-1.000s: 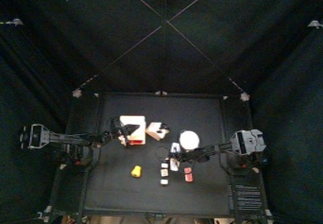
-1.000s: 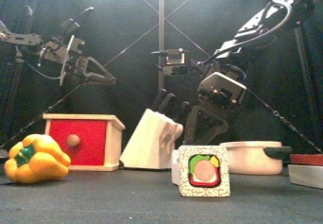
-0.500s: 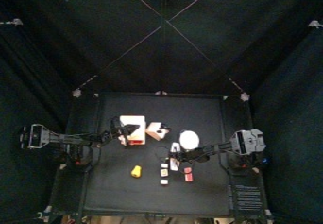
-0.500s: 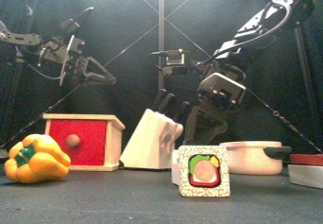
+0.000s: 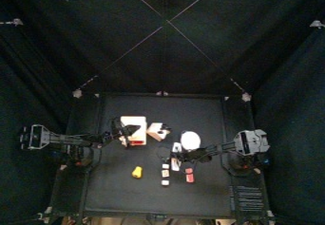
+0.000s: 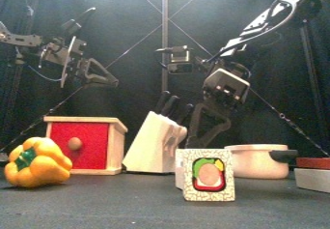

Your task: Grab sushi piece from table

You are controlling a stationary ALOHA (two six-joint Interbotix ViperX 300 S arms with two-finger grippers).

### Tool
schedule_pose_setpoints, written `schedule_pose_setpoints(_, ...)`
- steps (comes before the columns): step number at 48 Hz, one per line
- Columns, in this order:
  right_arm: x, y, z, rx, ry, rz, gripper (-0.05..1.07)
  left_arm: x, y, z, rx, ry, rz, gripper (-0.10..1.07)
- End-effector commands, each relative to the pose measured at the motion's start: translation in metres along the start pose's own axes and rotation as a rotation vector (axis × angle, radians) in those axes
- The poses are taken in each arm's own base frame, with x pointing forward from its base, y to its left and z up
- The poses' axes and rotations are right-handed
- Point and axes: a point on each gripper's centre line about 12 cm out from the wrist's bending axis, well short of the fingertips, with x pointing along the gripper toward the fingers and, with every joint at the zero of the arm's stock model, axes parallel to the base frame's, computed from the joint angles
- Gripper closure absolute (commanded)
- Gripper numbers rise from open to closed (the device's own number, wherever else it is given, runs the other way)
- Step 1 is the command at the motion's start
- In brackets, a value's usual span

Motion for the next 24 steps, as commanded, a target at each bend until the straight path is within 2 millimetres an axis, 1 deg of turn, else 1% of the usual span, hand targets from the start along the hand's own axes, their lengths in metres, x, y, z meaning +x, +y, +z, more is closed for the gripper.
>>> schedule_pose_setpoints(1,-0.0166,-0.0014,0.0141,0.019,-0.061,0.011,0.47,0.0019,-0.0015,0.0053,0.0,-0.018,-0.004,0.76)
schedule_pose_setpoints(24,-0.0204,-0.0039,0.017,0.031,-0.098,0.029,0.46,0.0016,-0.0014,0.0048,0.001,-0.017,-0.004,0.76)
